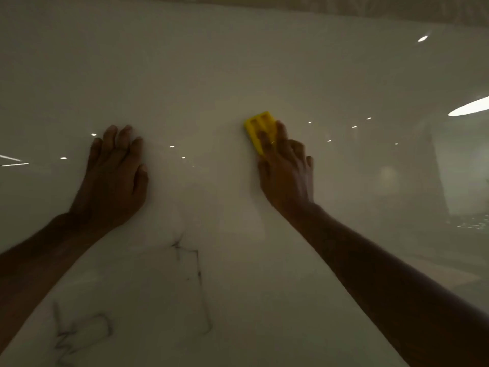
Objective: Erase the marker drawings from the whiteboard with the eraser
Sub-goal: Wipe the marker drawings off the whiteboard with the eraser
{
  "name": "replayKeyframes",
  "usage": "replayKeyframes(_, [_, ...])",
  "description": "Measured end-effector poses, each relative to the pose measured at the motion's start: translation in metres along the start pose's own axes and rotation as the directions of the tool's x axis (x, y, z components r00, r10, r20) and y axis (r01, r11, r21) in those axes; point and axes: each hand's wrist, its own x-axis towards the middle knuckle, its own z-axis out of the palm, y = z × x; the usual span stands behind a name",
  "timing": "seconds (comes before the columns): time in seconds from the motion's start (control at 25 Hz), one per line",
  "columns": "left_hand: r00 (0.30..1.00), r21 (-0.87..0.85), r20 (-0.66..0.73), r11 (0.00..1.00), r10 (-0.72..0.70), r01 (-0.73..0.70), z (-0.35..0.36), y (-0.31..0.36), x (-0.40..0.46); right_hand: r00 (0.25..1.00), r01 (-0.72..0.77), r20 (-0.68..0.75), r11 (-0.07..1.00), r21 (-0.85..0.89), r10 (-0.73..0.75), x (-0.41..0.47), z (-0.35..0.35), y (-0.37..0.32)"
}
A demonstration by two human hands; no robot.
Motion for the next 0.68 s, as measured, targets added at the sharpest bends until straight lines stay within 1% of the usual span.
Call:
replayKeyframes(0.04, [1.0, 0.004, 0.015, 1.0, -0.011, 0.011, -0.004, -0.008, -0.006, 0.993, 0.118, 0.011, 0.993, 0.002, -0.118, -0.015, 0.001, -0.02])
replayKeyframes(0.08, [0.999, 0.005, 0.025, 1.0, -0.024, 0.024, -0.008, -0.016, -0.012, 0.969, 0.246, 0.029, 0.969, 0.013, -0.246, -0.034, 0.002, -0.038])
replayKeyframes(0.12, [0.999, 0.005, 0.032, 0.999, -0.04, 0.039, -0.012, -0.024, -0.019, 0.923, 0.379, 0.064, 0.925, 0.036, -0.381, -0.058, 0.003, -0.053])
replayKeyframes(0.16, [0.998, 0.009, 0.038, 0.998, -0.056, 0.056, -0.017, -0.032, -0.028, 0.849, 0.513, 0.108, 0.856, 0.065, -0.517, -0.086, 0.005, -0.065])
replayKeyframes(0.2, [0.996, 0.012, 0.047, 0.997, -0.072, 0.071, -0.021, -0.041, -0.035, 0.752, 0.635, 0.153, 0.767, 0.092, -0.641, -0.112, 0.006, -0.071])
replayKeyframes(0.24, [0.995, 0.017, 0.059, 0.996, -0.084, 0.083, -0.027, -0.05, -0.045, 0.654, 0.728, 0.177, 0.675, 0.12, -0.736, -0.133, 0.007, -0.076])
replayKeyframes(0.28, [0.994, 0.02, 0.066, 0.996, -0.09, 0.089, -0.031, -0.058, -0.052, 0.577, 0.785, 0.186, 0.603, 0.143, -0.796, -0.142, 0.006, -0.075])
replayKeyframes(0.32, [0.993, 0.021, 0.072, 0.995, -0.097, 0.096, -0.034, -0.067, -0.059, 0.551, 0.803, 0.182, 0.577, 0.15, -0.814, -0.139, 0.005, -0.076])
replayKeyframes(0.36, [0.992, 0.025, 0.074, 0.994, -0.106, 0.105, -0.039, -0.077, -0.067, 0.594, 0.777, 0.176, 0.616, 0.129, -0.785, -0.126, 0.007, -0.078])
replayKeyframes(0.4, [0.991, 0.026, 0.079, 0.994, -0.111, 0.109, -0.043, -0.086, -0.073, 0.696, 0.694, 0.172, 0.715, 0.085, -0.697, -0.106, 0.009, -0.078])
replayKeyframes(0.44, [0.99, 0.028, 0.087, 0.993, -0.114, 0.111, -0.048, -0.095, -0.079, 0.827, 0.54, 0.157, 0.84, 0.043, -0.54, -0.082, 0.009, -0.079])
replayKeyframes(0.48, [0.989, 0.031, 0.091, 0.993, -0.115, 0.113, -0.052, -0.103, -0.084, 0.929, 0.35, 0.125, 0.937, 0.01, -0.349, -0.06, 0.007, -0.081])
replayKeyframes(0.52, [0.988, 0.035, 0.097, 0.992, -0.122, 0.119, -0.056, -0.11, -0.089, 0.983, 0.165, 0.082, 0.986, -0.003, -0.164, -0.044, 0.006, -0.085])
replayKeyframes(0.56, [0.986, 0.043, 0.101, 0.991, -0.13, 0.126, -0.06, -0.119, -0.095, 0.999, 0.017, 0.048, 1.0, 0.013, -0.018, -0.038, 0.008, -0.097])
replayKeyframes(0.6, [0.986, 0.052, 0.105, 0.99, -0.133, 0.128, -0.063, -0.126, -0.1, 0.998, -0.053, 0.025, 0.998, 0.034, 0.052, -0.042, 0.011, -0.11])
replayKeyframes(0.64, [0.984, 0.061, 0.109, 0.989, -0.141, 0.135, -0.068, -0.134, -0.107, 0.999, -0.04, 0.017, 0.998, 0.051, 0.039, -0.055, 0.015, -0.131])
replayKeyframes(0.68, [0.982, 0.072, 0.115, 0.987, -0.151, 0.144, -0.072, -0.141, -0.114, 0.999, 0.045, 0.025, 0.997, 0.067, -0.047, -0.076, 0.018, -0.155])
